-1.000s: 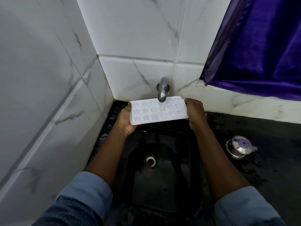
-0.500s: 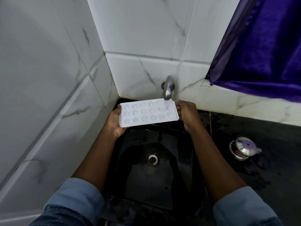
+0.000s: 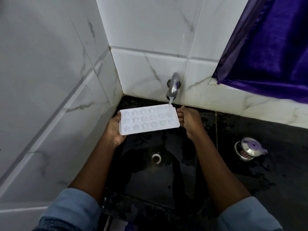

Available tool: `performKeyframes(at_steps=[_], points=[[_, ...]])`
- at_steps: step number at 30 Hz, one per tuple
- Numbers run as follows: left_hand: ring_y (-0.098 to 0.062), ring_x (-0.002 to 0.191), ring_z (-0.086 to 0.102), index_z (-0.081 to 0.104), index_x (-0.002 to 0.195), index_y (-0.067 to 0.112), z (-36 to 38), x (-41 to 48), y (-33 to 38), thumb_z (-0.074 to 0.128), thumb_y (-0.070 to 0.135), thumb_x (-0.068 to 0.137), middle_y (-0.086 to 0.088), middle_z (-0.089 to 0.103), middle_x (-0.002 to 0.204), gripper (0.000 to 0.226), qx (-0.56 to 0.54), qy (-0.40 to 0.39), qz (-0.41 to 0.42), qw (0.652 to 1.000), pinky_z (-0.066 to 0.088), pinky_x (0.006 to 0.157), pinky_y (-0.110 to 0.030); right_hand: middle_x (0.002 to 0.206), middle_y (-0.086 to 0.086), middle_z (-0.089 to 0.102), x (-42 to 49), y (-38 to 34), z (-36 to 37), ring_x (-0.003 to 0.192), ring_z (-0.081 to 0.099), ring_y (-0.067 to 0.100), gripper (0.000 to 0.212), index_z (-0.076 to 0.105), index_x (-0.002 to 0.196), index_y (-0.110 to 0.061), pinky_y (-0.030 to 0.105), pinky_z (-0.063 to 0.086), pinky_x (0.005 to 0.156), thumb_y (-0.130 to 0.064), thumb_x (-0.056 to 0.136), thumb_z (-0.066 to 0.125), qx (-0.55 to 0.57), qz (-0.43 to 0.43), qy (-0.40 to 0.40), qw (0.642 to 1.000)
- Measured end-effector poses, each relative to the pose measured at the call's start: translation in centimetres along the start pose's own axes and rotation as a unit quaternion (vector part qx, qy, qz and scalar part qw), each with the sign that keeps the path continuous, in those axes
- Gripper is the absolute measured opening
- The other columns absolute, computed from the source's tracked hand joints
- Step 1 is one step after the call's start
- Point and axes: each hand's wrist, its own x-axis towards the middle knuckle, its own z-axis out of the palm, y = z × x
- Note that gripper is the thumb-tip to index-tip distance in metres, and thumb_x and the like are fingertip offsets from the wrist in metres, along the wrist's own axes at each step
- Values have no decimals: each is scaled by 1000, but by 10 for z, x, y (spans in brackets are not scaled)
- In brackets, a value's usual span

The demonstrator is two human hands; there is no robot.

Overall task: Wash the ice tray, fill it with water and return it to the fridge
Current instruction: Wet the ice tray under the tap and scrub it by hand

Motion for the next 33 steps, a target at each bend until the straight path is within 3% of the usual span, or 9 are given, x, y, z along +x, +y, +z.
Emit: performKeyframes(at_steps=[4,8,11,17,23,30,33], points=[[-31,88,80,86,89,8,6,-9,-10,35,42,113,-17,79,110,66,3,-19,1,1000,54,93,-51,98,13,80,-3,9,-11,78,76,26,37,71,109,-1,34,56,65,-30,108,48,7,14,-4,1000],[-34,94,79,72,117,4,9,-14,-20,38,45,112,-20,78,114,54,-1,-36,-6,999,54,92,-53,94,12,80,-9,18,-24,73,75,24,41,73,108,-1,32,55,62,-31,109,44,24,29,-1,999],[-36,101,76,68,124,4,13,-16,-27,38,48,111,-21,77,117,55,8,-45,-14,999,54,92,-52,92,12,80,-14,20,-33,69,72,21,40,72,108,0,30,52,60,-29,110,45,47,39,11,998],[-35,99,77,69,123,5,31,-12,-31,36,47,111,-20,77,116,55,9,-44,0,999,56,88,-51,90,9,80,-10,16,-45,75,72,23,36,72,104,-4,33,53,65,-31,109,49,83,27,29,996],[-35,95,78,68,121,3,66,-5,-36,37,47,112,-20,78,113,55,25,-65,-4,998,57,88,-52,94,12,77,6,12,-65,71,71,20,33,71,99,-5,29,52,59,-30,107,51,95,13,92,991],[-39,114,72,66,133,2,110,0,-49,35,52,112,-21,74,126,63,53,-95,-43,993,55,100,-54,95,21,76,7,10,-102,75,68,28,20,74,95,4,36,51,65,-12,96,62,119,6,172,978],[-40,119,70,66,135,3,123,2,-53,33,54,111,-21,72,130,65,65,-107,-51,991,57,97,-52,84,24,68,4,4,-112,73,59,28,15,71,85,4,36,44,62,-9,85,63,115,-5,185,976]])
